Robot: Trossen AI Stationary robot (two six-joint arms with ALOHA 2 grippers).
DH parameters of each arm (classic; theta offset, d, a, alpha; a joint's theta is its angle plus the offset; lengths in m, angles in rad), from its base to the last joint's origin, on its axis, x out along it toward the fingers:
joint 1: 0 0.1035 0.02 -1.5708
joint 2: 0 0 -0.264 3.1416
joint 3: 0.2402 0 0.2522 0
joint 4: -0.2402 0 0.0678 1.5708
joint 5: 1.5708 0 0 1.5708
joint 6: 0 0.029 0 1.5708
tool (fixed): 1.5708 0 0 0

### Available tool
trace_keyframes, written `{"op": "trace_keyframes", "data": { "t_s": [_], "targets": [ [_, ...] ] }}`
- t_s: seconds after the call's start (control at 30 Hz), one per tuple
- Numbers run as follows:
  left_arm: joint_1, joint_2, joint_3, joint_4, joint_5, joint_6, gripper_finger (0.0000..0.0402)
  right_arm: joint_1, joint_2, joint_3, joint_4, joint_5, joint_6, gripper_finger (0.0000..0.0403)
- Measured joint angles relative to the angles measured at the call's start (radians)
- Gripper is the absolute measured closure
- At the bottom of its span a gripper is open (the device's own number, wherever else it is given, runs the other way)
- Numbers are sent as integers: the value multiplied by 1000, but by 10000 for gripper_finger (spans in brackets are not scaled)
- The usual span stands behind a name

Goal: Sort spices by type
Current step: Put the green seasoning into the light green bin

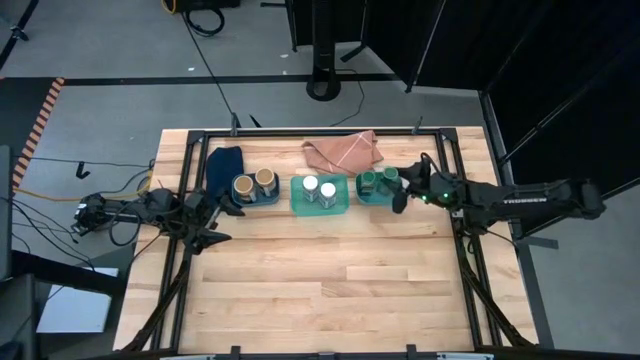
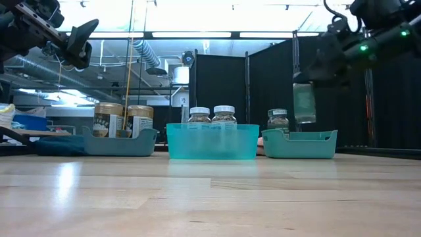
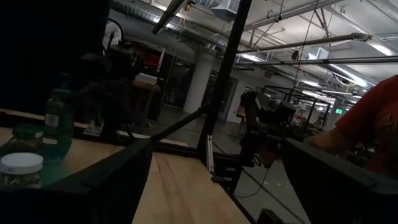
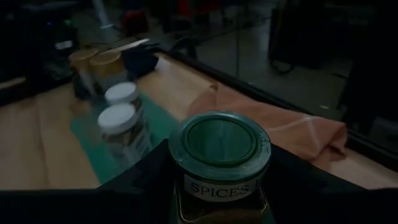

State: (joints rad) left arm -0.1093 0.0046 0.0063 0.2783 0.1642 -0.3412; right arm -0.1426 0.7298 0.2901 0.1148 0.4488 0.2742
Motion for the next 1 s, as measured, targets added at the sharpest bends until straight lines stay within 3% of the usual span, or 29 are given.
{"op": "trace_keyframes", "data": {
  "t_s": [0.43, 0.67, 0.83, 1.0],
  "targets": [
    [0, 0, 0, -13, 0, 21, 39, -122, -59, -83, 44, -251, -109, 198],
    [0, 0, 0, -13, -36, 44, 39, -194, -58, -84, 44, -22, 94, 198],
    [0, 0, 0, -13, -40, 43, 39, -168, -58, -84, 61, 32, 126, 198],
    [0, 0, 0, -14, -43, 42, 39, -117, -54, -84, 49, 109, 298, 198]
  ]
}}
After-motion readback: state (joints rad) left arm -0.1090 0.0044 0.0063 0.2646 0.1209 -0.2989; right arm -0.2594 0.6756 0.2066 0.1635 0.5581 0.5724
